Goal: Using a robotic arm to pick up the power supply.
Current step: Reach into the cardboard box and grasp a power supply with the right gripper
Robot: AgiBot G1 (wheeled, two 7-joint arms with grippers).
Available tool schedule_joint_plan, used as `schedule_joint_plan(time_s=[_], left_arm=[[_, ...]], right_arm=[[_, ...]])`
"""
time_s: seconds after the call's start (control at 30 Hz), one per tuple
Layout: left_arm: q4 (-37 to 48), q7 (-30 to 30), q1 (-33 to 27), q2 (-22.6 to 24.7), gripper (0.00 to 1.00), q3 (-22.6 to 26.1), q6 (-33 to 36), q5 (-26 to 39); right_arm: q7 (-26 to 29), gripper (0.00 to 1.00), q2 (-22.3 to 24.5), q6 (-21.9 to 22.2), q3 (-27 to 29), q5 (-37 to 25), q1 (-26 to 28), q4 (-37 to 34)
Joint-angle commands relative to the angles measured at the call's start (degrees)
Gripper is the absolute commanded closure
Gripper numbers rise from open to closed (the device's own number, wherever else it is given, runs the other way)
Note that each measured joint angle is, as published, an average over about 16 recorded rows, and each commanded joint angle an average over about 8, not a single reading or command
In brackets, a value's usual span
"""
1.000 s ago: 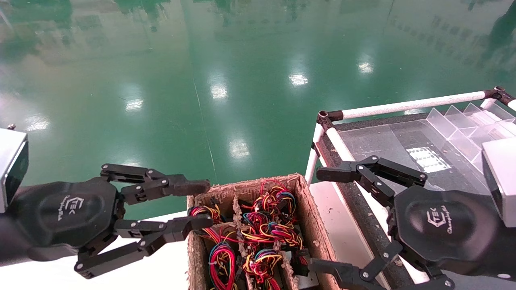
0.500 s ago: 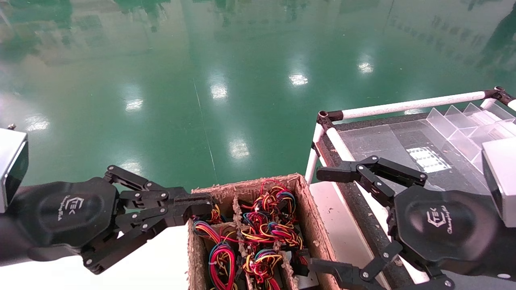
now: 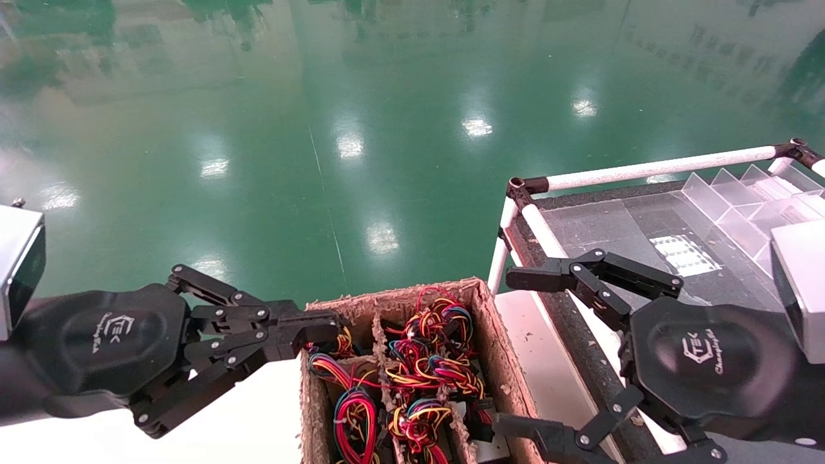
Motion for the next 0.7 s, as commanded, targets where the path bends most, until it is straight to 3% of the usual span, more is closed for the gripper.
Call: schedule_joint_plan(time_s=[0.03, 0.7], left_arm=[[0.0, 0.0, 0.0, 0.0, 0.0, 0.0, 0.0, 0.0], [0.0, 0.0, 0.0, 0.0, 0.0, 0.0, 0.0, 0.0]], right_arm=[[0.0, 0.0, 0.0, 0.0, 0.0, 0.0, 0.0, 0.0], [-0.2, 0.0, 0.0, 0.3, -0.1, -0.5, -0.1, -0.2]])
